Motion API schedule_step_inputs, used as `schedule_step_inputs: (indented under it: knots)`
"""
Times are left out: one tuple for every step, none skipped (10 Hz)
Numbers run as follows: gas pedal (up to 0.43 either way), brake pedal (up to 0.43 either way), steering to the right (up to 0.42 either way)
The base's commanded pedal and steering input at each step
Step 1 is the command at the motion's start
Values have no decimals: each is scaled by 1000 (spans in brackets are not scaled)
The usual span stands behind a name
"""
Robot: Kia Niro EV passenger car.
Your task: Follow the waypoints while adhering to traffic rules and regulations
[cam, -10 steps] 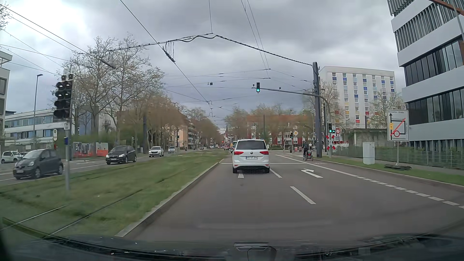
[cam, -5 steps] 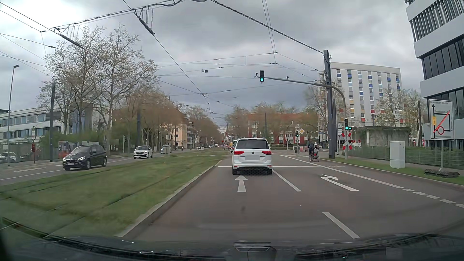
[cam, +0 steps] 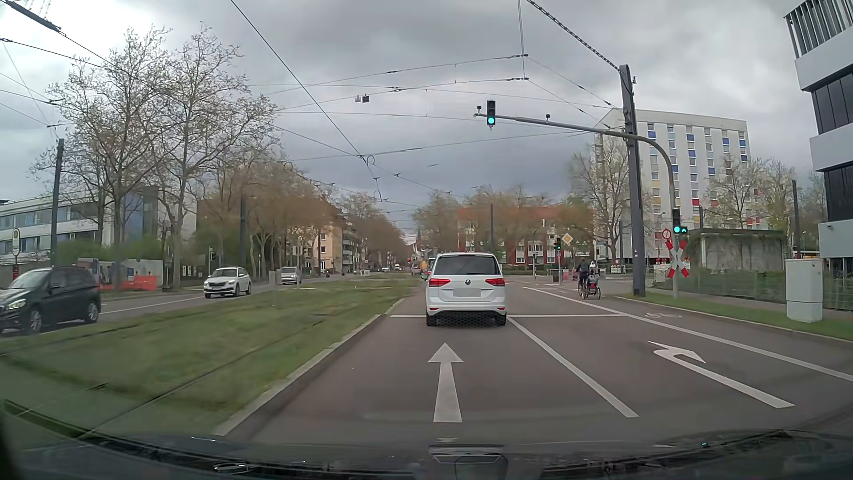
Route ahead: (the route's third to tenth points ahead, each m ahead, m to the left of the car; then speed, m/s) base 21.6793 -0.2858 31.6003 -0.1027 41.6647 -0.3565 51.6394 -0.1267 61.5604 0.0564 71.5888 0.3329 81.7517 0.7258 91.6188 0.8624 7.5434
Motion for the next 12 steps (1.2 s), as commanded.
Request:
schedule_step_inputs:
  knots:
    - [0, 0, 1]
    - [0, 0, 2]
    - [0, 0, 3]
    - [0, 0, 2]
    - [0, 0, 2]
    - [0, 0, 1]
    - [0, 0, 2]
    - [0, 0, 2]
    - [0, 0, 2]
    - [0, 0, 2]
    - [0, 0, 2]
    - [0, 0, 2]
